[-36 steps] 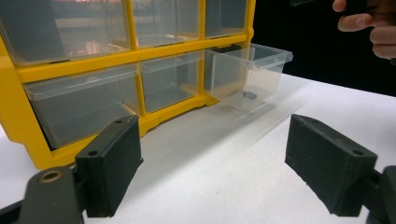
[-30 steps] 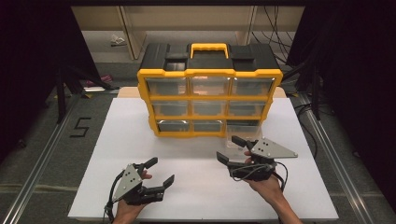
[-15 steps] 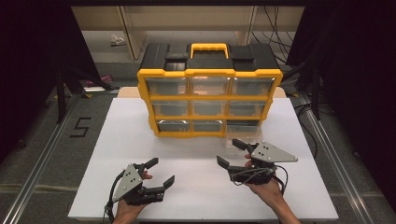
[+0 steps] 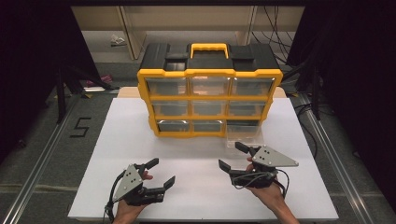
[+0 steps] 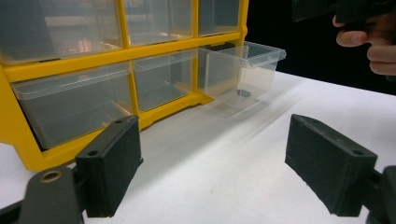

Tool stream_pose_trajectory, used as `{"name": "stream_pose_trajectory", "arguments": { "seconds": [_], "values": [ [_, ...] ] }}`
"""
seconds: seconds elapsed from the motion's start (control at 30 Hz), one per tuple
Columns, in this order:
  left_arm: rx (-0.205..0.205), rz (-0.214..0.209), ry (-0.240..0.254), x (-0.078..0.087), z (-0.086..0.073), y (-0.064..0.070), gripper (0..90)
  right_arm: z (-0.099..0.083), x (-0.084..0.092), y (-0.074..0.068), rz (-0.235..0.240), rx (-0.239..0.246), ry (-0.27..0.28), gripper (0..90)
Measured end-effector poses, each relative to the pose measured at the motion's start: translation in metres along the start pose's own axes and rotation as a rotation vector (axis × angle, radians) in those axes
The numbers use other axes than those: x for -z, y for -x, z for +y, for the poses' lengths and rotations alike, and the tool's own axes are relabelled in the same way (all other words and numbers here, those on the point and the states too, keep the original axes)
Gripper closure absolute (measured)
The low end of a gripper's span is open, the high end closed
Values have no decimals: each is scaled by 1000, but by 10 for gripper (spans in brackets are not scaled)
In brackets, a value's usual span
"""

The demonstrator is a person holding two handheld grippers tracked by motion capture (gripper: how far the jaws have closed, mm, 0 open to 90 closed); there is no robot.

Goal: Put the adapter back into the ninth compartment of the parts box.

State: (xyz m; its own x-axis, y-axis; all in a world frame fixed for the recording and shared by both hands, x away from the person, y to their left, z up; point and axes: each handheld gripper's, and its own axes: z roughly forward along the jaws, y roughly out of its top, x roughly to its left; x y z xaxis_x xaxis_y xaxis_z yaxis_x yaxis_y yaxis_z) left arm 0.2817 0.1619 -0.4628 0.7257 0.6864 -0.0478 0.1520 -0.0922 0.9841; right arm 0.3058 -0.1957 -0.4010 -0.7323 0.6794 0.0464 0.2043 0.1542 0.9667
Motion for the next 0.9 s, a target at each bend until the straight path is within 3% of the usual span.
{"name": "stream_pose_trajectory", "arguments": {
  "seconds": [0.33, 0.9],
  "values": [
    [-2, 0, 0, 0, 0, 0, 180, -12, 3, 0, -17, -1, -15, 185],
    [7, -5, 0, 0, 0, 0, 180, -27, 14, -1, -15, -7, 7, 163]
  ]
}}
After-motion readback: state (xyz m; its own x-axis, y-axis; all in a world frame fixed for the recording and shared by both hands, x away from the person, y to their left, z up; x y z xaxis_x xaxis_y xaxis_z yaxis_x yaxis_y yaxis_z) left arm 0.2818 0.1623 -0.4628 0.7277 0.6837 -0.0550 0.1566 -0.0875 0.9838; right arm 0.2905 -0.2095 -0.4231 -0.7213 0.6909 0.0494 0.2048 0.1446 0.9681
